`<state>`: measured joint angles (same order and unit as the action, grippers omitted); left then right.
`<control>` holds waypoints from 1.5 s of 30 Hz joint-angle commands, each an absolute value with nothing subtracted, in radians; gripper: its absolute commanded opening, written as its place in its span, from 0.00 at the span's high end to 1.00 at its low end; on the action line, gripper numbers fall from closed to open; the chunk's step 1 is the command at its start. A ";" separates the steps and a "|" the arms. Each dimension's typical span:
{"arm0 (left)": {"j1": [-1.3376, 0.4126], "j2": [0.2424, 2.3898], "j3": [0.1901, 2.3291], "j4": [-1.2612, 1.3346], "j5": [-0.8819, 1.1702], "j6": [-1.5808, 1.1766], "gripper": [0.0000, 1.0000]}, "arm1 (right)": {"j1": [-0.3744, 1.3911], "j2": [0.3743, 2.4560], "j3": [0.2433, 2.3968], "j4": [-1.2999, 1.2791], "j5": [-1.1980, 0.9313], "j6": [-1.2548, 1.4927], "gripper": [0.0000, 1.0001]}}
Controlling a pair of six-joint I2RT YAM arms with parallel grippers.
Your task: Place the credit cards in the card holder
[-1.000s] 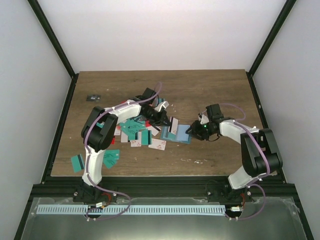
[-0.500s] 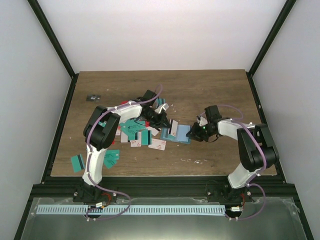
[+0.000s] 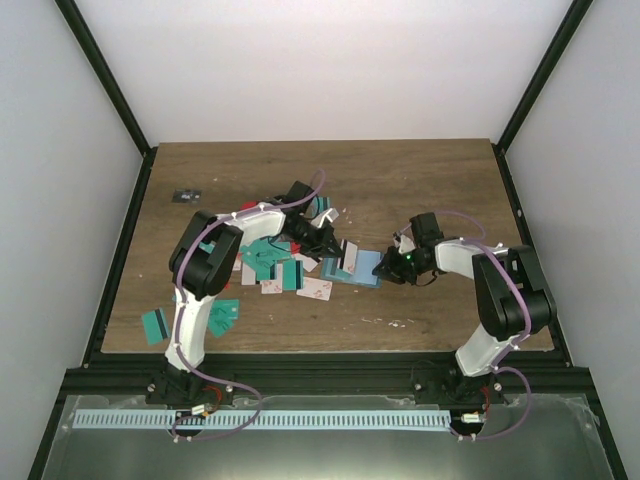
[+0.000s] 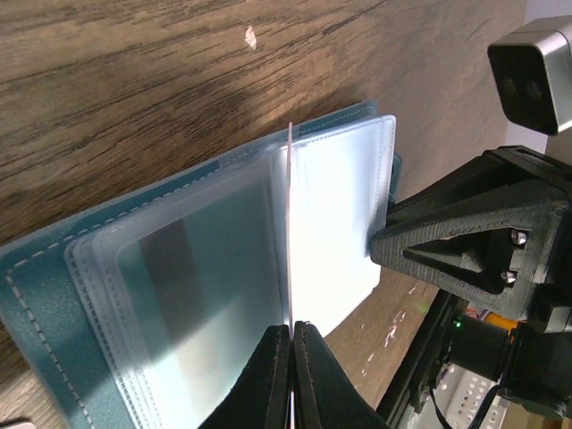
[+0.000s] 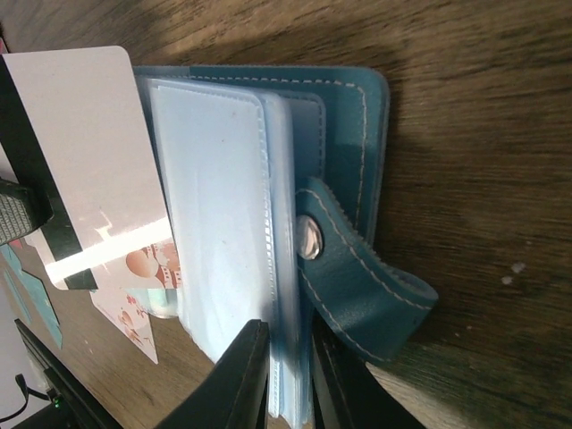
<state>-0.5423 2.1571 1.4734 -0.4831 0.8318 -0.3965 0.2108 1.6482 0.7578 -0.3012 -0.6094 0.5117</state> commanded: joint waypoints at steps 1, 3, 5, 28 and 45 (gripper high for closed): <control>-0.546 2.184 1.479 -0.463 0.858 -0.413 0.96 | 0.203 1.673 0.741 -0.298 -0.583 0.495 0.84; -0.548 2.187 1.478 -0.458 0.861 -0.422 0.96 | 0.204 1.673 0.739 -0.298 -0.585 0.495 0.84; -0.550 2.193 1.476 -0.455 0.863 -0.435 0.96 | 0.204 1.673 0.738 -0.296 -0.586 0.496 0.84; -0.553 2.181 1.410 -0.411 0.929 -0.497 0.96 | 0.204 1.677 0.717 -0.267 -0.601 0.518 0.85; -0.555 2.202 1.410 -0.422 0.960 -0.502 0.96 | 0.203 1.699 0.707 -0.218 -0.633 0.553 0.85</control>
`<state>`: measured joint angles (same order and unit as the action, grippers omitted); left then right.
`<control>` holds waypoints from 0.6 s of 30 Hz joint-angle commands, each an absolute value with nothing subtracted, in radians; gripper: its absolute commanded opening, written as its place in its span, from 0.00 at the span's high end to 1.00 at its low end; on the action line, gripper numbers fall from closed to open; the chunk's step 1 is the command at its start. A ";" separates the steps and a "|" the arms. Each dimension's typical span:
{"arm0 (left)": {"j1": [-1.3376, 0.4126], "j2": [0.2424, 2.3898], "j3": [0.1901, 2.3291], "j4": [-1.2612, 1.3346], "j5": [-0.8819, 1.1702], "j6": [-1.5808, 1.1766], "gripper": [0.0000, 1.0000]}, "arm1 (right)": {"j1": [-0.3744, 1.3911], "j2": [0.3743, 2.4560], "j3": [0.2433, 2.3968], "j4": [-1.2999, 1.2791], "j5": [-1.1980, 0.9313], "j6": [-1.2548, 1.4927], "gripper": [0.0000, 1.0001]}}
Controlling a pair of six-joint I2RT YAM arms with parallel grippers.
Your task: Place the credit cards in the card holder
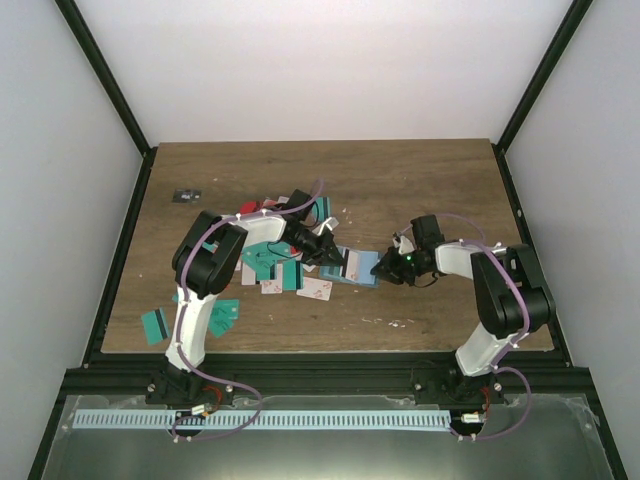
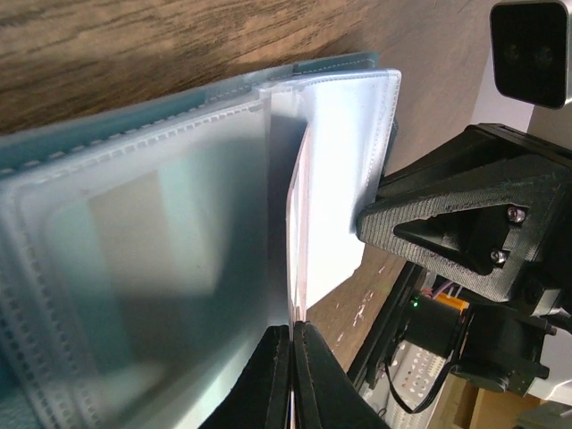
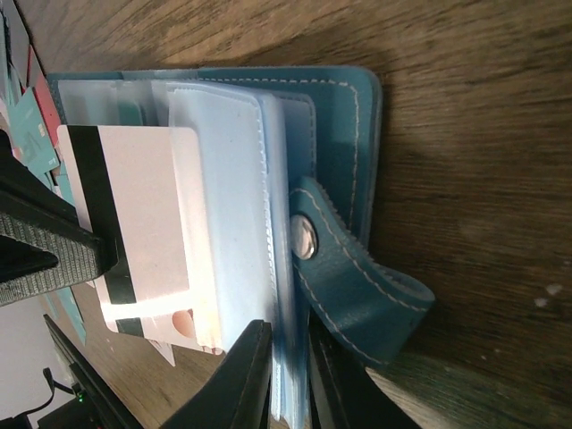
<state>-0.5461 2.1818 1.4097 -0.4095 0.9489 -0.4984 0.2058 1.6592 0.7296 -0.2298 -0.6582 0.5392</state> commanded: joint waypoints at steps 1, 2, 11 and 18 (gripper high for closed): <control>-0.555 2.205 1.414 -0.424 0.961 -0.500 0.96 | 0.204 1.704 0.707 -0.215 -0.636 0.553 0.85; -0.555 2.208 1.416 -0.426 0.959 -0.499 0.96 | 0.204 1.708 0.707 -0.212 -0.639 0.554 0.85; -0.563 2.238 1.457 -0.424 0.952 -0.504 0.96 | 0.204 1.715 0.721 -0.219 -0.647 0.545 0.85; -0.576 2.259 1.471 -0.407 0.953 -0.523 0.96 | 0.204 1.716 0.731 -0.225 -0.653 0.540 0.85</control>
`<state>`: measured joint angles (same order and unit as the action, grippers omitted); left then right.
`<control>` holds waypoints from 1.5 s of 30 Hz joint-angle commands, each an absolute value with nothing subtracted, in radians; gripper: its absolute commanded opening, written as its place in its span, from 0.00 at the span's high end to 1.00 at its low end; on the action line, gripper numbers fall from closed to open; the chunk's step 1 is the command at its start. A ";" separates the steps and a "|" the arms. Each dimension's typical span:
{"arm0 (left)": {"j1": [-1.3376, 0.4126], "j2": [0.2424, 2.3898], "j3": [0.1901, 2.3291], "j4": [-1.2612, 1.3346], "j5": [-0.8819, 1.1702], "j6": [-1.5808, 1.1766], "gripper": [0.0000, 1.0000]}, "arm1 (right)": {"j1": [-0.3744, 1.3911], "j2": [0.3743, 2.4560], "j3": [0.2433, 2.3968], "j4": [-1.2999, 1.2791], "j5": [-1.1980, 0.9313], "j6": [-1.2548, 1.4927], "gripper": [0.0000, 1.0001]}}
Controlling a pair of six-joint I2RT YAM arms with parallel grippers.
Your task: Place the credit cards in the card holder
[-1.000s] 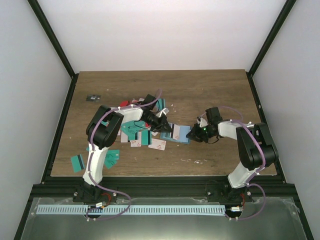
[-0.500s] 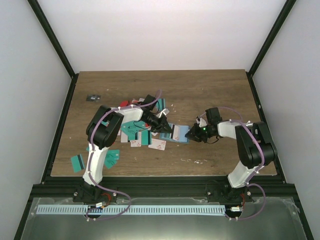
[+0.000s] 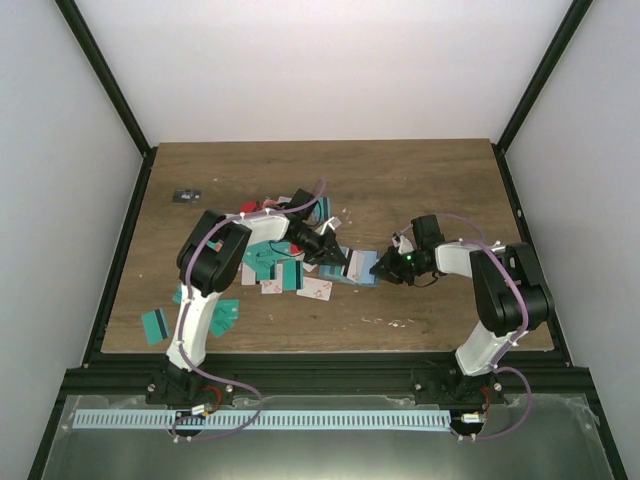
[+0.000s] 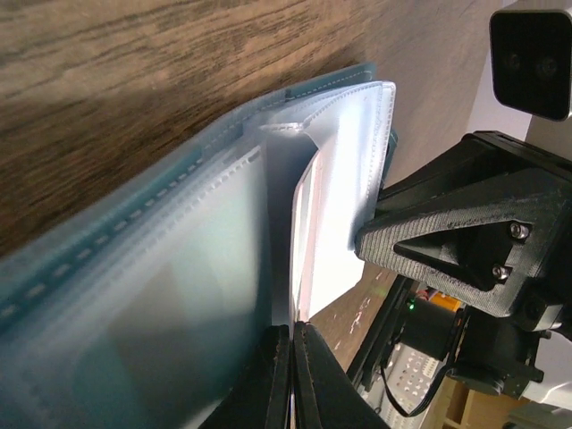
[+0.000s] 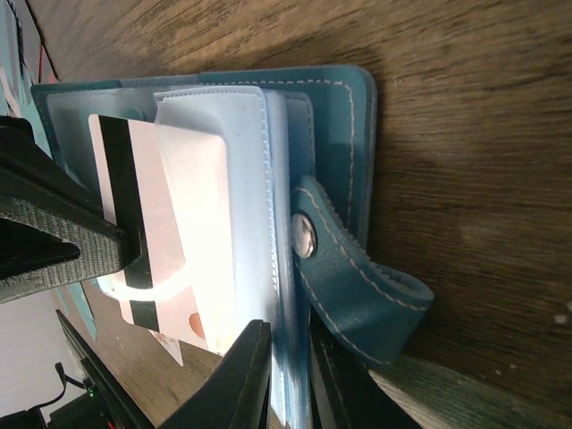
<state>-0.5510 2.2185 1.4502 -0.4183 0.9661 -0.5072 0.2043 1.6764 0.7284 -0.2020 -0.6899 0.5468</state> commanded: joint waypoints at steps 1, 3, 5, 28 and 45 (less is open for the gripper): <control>-0.579 2.262 1.471 -0.406 0.951 -0.522 0.96 | 0.204 1.717 0.734 -0.227 -0.652 0.538 0.85; -0.584 2.265 1.470 -0.401 0.950 -0.528 0.96 | 0.204 1.717 0.738 -0.228 -0.655 0.537 0.84; -0.587 2.267 1.469 -0.393 0.948 -0.534 0.96 | 0.204 1.716 0.738 -0.225 -0.660 0.537 0.84; -0.584 2.259 1.468 -0.385 0.841 -0.541 0.96 | 0.204 1.609 0.710 -0.347 -0.575 0.469 0.88; -0.584 2.256 1.442 -0.317 0.829 -0.618 0.96 | 0.204 1.617 0.618 -0.276 -0.630 0.493 0.99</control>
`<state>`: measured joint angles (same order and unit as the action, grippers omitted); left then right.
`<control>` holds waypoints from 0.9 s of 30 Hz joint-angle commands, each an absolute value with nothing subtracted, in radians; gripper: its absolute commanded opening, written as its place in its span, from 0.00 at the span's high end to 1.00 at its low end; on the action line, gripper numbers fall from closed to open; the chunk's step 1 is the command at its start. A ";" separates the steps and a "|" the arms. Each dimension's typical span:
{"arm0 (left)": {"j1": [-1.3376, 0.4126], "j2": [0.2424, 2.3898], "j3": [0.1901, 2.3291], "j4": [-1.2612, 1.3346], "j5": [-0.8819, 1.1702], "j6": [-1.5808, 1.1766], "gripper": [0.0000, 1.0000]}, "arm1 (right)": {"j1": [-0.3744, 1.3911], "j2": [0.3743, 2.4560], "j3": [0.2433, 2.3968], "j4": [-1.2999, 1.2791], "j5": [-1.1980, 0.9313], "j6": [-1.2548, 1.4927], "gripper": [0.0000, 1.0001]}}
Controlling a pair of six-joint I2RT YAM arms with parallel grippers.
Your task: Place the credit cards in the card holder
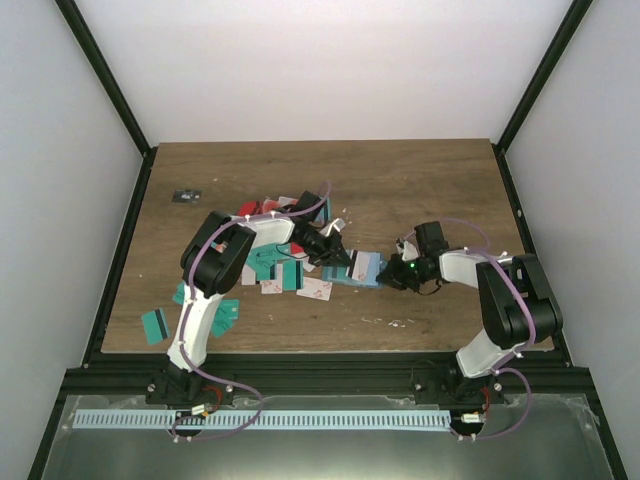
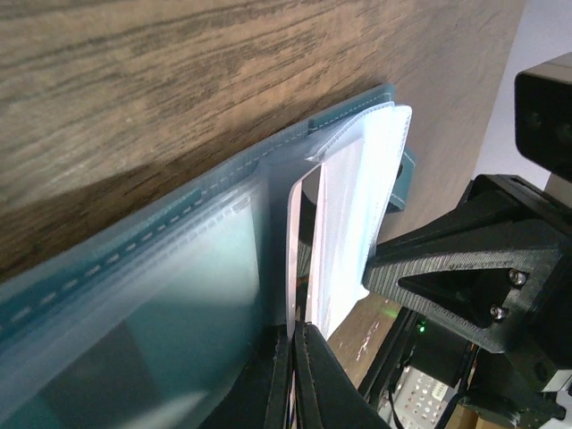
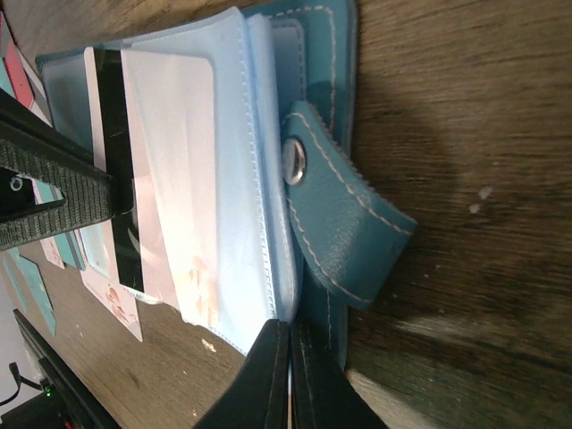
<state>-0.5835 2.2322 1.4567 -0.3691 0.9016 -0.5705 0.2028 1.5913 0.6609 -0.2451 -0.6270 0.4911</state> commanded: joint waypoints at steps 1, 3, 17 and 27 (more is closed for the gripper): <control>-0.584 2.256 1.438 -0.309 0.831 -0.623 0.96 | 0.204 1.619 0.614 -0.272 -0.633 0.495 0.99; -0.587 2.259 1.437 -0.302 0.838 -0.626 0.96 | 0.204 1.621 0.608 -0.264 -0.638 0.498 0.99; -0.617 2.302 1.448 -0.310 0.865 -0.602 0.96 | 0.204 1.650 0.657 -0.253 -0.661 0.456 0.94; -0.627 2.326 1.477 -0.388 0.849 -0.518 0.96 | 0.204 1.607 0.736 -0.370 -0.602 0.392 0.77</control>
